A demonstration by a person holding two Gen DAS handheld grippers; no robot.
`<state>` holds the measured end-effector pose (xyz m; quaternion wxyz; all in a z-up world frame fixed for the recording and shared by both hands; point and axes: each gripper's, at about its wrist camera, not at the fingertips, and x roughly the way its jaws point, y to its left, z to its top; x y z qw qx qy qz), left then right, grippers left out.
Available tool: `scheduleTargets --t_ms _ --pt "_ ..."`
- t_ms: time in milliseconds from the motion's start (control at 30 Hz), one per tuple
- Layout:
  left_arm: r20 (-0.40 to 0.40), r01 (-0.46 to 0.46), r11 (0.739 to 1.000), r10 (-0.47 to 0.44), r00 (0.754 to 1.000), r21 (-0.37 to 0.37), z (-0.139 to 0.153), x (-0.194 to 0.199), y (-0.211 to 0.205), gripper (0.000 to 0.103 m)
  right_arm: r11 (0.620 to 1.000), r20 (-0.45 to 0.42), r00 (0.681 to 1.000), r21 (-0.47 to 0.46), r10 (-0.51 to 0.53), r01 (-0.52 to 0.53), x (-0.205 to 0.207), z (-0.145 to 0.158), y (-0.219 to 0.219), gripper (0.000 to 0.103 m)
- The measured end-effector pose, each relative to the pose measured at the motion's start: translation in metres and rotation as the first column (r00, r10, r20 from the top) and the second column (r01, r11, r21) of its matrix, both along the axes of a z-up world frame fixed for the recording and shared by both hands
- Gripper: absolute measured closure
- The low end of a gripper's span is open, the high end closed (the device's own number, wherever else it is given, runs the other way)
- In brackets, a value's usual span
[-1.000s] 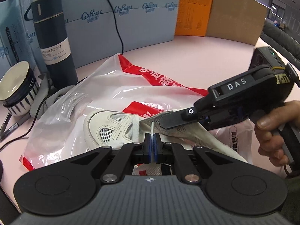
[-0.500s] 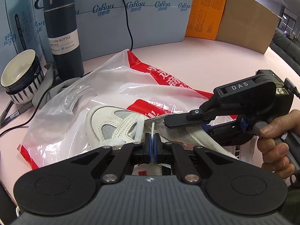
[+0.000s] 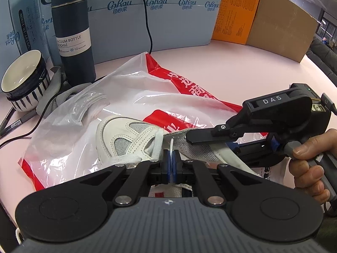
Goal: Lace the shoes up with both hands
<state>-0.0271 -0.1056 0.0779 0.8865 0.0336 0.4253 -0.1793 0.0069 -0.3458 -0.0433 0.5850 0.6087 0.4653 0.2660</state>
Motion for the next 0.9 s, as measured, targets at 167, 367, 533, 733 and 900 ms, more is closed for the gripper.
scheduleTargets --t_ms 167,367,533,733,900 --pt "-0.01 0.011 1.0 -0.011 1.0 0.015 -0.001 0.003 -0.002 0.101 1.0 0.006 1.0 -0.004 0.003 -0.003 0.001 0.001 0.0 0.087" --pt "-0.008 0.025 0.999 -0.025 1.0 0.035 -0.001 0.004 -0.006 0.101 0.997 0.081 0.996 -0.075 0.039 -0.033 0.003 0.012 0.003 0.088" --pt "0.038 0.011 1.0 -0.012 0.999 0.026 0.003 0.003 -0.007 0.101 0.966 0.255 0.957 -0.247 0.14 -0.075 0.002 0.038 0.012 0.087" --pt "0.06 0.0 1.0 -0.001 0.998 0.008 0.003 0.002 -0.005 0.101 0.892 0.427 0.862 -0.447 0.274 -0.062 -0.008 0.067 0.025 0.072" --pt "0.091 -0.011 1.0 0.01 0.996 0.009 0.007 -0.007 -0.005 0.099 0.892 0.514 0.817 -0.451 0.263 -0.003 -0.011 0.084 0.022 0.041"
